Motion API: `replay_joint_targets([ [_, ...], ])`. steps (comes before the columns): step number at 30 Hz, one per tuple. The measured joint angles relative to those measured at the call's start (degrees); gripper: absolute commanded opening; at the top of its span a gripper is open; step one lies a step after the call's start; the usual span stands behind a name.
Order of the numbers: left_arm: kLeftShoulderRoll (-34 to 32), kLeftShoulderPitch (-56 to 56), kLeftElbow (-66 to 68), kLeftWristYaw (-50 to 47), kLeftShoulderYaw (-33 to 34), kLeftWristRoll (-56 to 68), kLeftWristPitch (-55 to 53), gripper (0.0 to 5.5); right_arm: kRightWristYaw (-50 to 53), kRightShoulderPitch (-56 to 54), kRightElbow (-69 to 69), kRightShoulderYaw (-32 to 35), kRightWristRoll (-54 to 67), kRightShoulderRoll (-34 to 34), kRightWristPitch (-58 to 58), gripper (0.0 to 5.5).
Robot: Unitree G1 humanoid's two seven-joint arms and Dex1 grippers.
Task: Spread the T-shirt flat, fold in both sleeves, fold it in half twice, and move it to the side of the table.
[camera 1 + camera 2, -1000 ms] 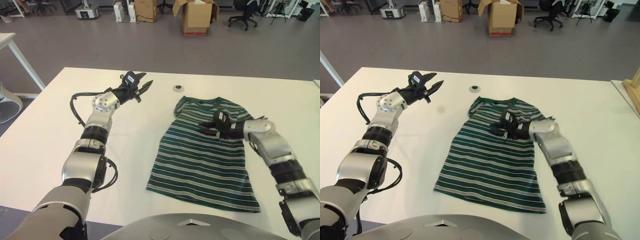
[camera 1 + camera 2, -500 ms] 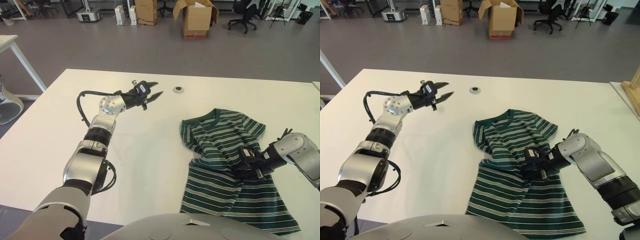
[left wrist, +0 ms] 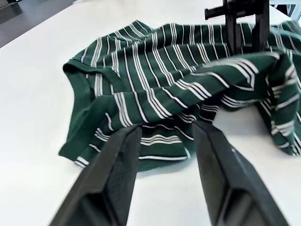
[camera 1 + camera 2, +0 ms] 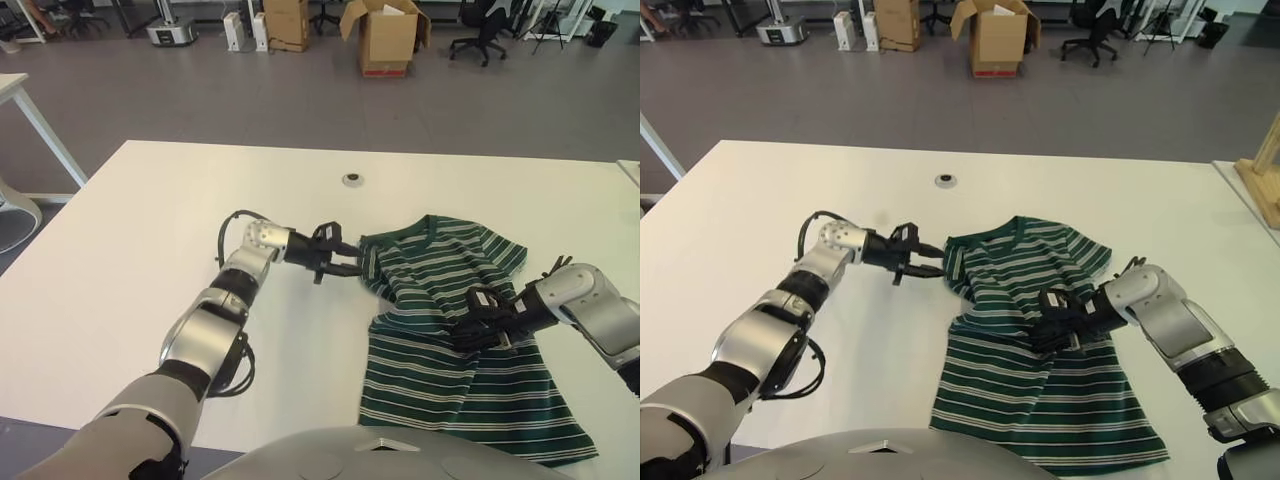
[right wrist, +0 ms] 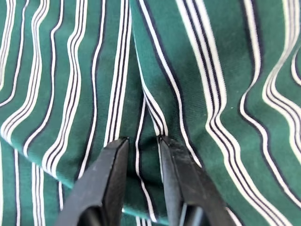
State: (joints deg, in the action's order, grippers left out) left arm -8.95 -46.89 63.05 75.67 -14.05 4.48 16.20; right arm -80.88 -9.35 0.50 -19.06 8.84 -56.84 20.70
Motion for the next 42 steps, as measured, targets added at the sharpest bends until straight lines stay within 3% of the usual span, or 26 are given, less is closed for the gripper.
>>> replay_joint_targets([
  [3,1.47,-4.26,5.76,-0.91,4.82,2.24,-6.22,1.94,-0.91,-1.22,-1.1,-0.92,-0.06,0.09,-0.59,1.21],
  [7,2.65,-5.53,11.18,-3.91,4.22,-1.75,-10.94,1.94,-2.57,-3.31,-2.72,-2.53,-0.34,0.16,-1.25,1.21],
  [15,4.89,-3.2,12.41,-16.78,-0.11,-11.71,-0.93,1.94,-4.27,-5.3,-4.53,-3.91,-1.47,0.79,-1.91,1.21],
  [22,3.64,-6.72,10.42,-32.28,-16.18,-27.46,14.43,1.94,-3.31,-4.82,-4.25,-2.97,-1.61,1.66,-1.08,1.21],
  [26,-2.41,-10.84,9.25,-47.33,-28.44,-40.26,21.59,1.94,-3.14,-4.03,-3.68,-1.84,-1.1,1.78,-0.7,1.21],
  [31,-11.18,-17.7,11.97,-64.96,-45.47,-60.85,22.14,1.94,-1.2,-3.19,-1.07,-1.62,0.09,3.8,1.71,1.21],
  [33,-12.05,-18.64,13.45,-71.76,-49.13,-65.91,22.39,1.94,0.28,-2.52,0.36,-1.26,0.88,5.73,3.06,1.21],
  [34,-11.74,-18.8,13.8,-74.0,-49.12,-65.94,23.16,1.94,1.11,-2.18,0.72,-1.1,1.74,6.51,3.63,1.21],
  [37,-10.06,-18.46,15.26,-72.22,-40.98,-58.29,26.05,1.94,2.7,-1.74,1.42,-0.26,2.58,8.27,3.9,1.21],
  [40,-7.66,-17.9,15.05,-55.9,-20.42,-35.16,28.17,1.94,4.27,-1.49,1.84,0.97,3.3,9.72,3.89,1.21],
  [42,-8.09,-17.57,14.74,-45.45,-10.81,-24.53,27.9,1.94,6.09,-0.81,2.29,1.15,3.38,10.7,4.21,1.21],
])
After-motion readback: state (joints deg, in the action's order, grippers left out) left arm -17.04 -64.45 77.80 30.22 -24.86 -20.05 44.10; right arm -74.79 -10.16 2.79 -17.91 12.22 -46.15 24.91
